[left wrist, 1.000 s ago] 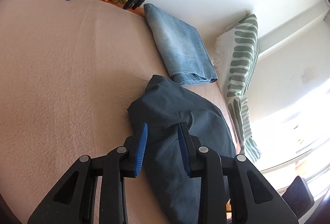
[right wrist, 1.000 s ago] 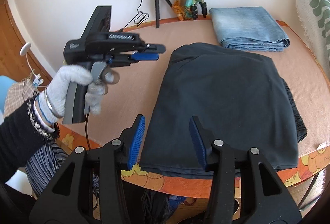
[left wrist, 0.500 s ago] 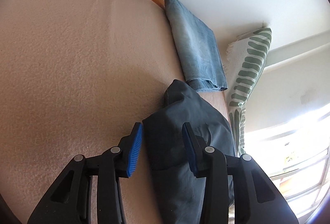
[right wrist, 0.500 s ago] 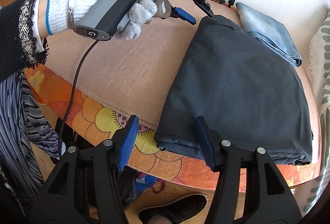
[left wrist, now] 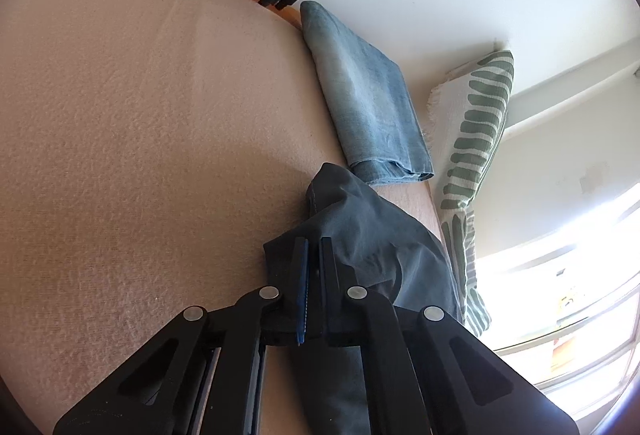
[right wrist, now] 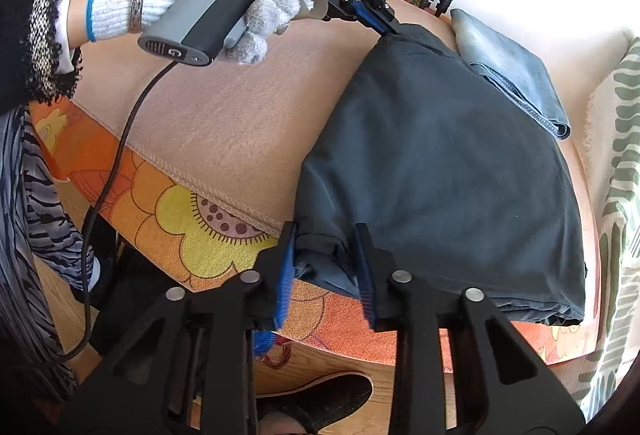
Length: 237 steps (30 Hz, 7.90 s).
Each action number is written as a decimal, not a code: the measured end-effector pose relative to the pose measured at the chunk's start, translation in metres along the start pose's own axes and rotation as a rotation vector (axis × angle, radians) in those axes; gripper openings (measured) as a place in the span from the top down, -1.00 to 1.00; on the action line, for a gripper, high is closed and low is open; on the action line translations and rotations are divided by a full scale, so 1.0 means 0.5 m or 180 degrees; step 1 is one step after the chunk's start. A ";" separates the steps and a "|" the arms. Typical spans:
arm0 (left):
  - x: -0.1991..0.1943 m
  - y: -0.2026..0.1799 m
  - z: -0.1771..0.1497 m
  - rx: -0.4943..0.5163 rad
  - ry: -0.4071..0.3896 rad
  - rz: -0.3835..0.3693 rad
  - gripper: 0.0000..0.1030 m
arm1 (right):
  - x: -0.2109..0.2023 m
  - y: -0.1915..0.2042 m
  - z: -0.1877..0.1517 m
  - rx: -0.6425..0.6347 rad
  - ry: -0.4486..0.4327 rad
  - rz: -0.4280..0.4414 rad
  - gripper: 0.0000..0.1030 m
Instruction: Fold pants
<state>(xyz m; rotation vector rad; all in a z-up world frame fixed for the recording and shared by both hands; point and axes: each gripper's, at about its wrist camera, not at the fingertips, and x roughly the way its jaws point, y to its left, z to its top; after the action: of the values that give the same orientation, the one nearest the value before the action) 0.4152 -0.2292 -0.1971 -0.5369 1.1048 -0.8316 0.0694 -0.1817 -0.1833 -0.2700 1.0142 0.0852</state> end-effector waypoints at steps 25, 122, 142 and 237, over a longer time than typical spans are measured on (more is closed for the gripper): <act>0.027 0.021 -0.023 -0.0328 0.0054 -0.0024 0.91 | -0.029 -0.121 -0.010 0.0668 -0.0183 0.0386 0.76; 0.004 -0.104 -0.180 0.0377 0.0375 0.0217 0.63 | 0.107 -0.623 -0.085 0.2464 -0.0176 0.1614 0.64; 0.021 -0.080 -0.179 0.0277 0.0406 0.0147 0.66 | 0.127 -0.606 -0.083 0.2451 -0.0132 0.1389 0.50; 0.194 -0.177 0.295 0.1327 -0.0013 0.0770 0.50 | 0.243 -0.921 0.332 0.1897 -0.0612 -0.0258 0.15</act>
<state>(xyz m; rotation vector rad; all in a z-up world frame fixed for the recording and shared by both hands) 0.5445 -0.3630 -0.1304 -0.0551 0.9357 -0.8174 0.3604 -0.5886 -0.1191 0.2384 0.7950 -0.2590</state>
